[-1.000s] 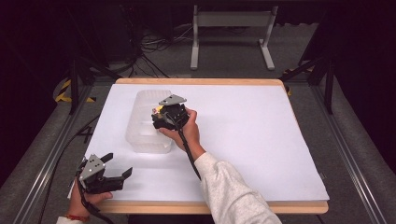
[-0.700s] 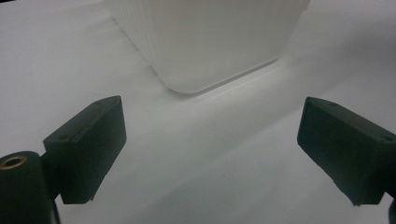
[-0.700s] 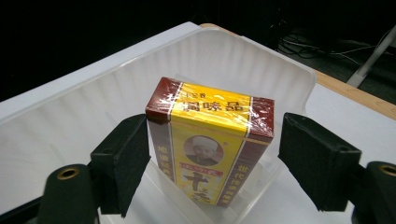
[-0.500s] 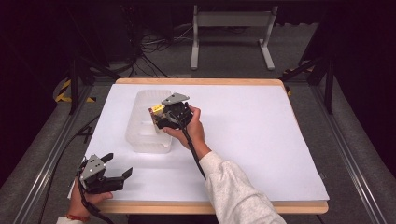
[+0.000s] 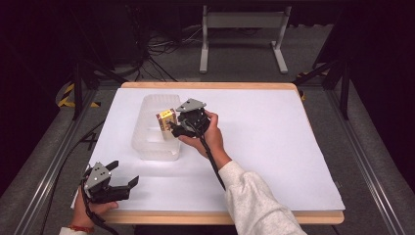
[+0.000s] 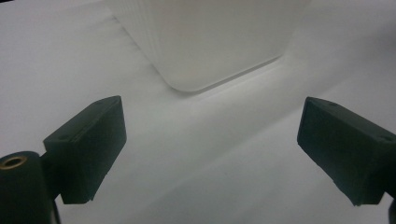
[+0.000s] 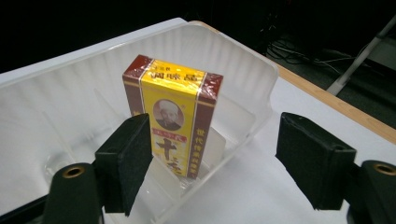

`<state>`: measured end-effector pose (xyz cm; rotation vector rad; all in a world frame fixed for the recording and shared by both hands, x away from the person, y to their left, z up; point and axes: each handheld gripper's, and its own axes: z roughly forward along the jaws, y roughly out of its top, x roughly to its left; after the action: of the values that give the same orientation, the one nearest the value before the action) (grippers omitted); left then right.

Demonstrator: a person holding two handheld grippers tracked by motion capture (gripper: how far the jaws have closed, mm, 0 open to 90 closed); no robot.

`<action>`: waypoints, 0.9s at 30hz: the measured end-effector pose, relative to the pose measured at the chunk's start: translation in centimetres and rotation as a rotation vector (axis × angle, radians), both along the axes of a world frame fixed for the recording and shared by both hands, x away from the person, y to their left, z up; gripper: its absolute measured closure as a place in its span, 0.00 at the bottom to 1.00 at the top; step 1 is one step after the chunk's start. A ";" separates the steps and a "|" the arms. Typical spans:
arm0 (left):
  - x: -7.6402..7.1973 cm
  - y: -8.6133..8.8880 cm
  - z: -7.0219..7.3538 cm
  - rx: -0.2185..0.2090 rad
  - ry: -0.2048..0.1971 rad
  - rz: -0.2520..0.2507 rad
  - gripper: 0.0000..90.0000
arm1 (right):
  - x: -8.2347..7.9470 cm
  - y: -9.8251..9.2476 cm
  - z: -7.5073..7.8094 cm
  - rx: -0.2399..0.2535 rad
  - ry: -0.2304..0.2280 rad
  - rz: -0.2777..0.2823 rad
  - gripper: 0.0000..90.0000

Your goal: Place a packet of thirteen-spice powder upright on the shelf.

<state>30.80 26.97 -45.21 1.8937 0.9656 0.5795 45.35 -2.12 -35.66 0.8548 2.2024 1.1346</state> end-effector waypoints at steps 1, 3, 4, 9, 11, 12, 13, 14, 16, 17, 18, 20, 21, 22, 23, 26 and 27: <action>0.0 0.0 0.0 0.003 0.001 -0.002 0.10 | -0.1 -0.2 0.1 0.000 0.001 0.003 0.31; 0.0 0.0 0.0 0.005 0.000 0.002 0.10 | -0.5 -0.6 0.3 -0.003 -0.007 0.006 0.31; 0.0 0.1 0.0 0.006 0.000 0.005 0.10 | -0.7 -0.9 0.4 -0.006 -0.010 0.015 0.31; 0.0 0.0 0.0 0.008 -0.006 0.011 0.10 | -1.4 -1.9 0.9 -0.041 -0.033 0.022 0.31; 0.0 0.0 0.0 0.012 -0.011 0.011 0.10 | -1.6 -2.5 1.1 -0.046 -0.034 0.028 0.31; -0.1 -0.1 0.0 0.013 -0.007 0.010 0.10 | -1.7 -2.8 1.1 -0.052 -0.036 0.025 0.31; -0.1 -0.1 0.0 0.017 -0.006 0.009 0.10 | -1.7 -3.0 1.1 -0.054 -0.037 0.028 0.32; 0.0 -0.1 0.0 0.020 -0.006 0.009 0.10 | -1.7 -3.2 1.2 -0.060 -0.037 0.030 0.32; 0.0 -0.1 0.0 0.019 -0.004 0.011 0.10 | -1.8 -3.6 1.2 -0.068 -0.040 0.024 0.32; 0.0 -0.1 0.0 0.022 -0.002 0.012 0.10 | -1.9 -3.8 1.2 -0.072 -0.039 0.025 0.32; 0.0 -0.1 0.0 0.022 -0.002 0.012 0.10 | -1.9 -3.8 1.2 -0.072 -0.039 0.025 0.32; 0.0 -0.1 0.0 0.019 -0.001 0.013 0.10 | -2.0 -4.2 1.3 -0.079 -0.041 0.025 0.32; 0.0 0.0 0.0 0.022 0.001 0.012 0.10 | -2.0 -4.3 1.3 -0.084 -0.042 0.026 0.32; 0.0 -0.1 0.0 0.023 0.000 0.013 0.10 | -2.1 -4.5 1.4 -0.091 -0.047 0.027 0.32; 0.0 -0.1 -0.1 0.023 0.000 0.011 0.10 | -2.2 -4.7 1.4 -0.098 -0.051 0.030 0.32; 0.0 -0.1 -0.1 0.025 0.002 0.011 0.10 | -2.3 -5.3 1.4 -0.109 -0.056 0.032 0.32; 0.0 -0.1 -0.1 0.025 0.001 0.010 0.10 | -2.3 -5.6 1.4 -0.114 -0.055 0.030 0.32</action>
<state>30.80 26.87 -45.29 1.9126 0.9730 0.5995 43.04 -7.74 -34.28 0.7369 2.2182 1.0226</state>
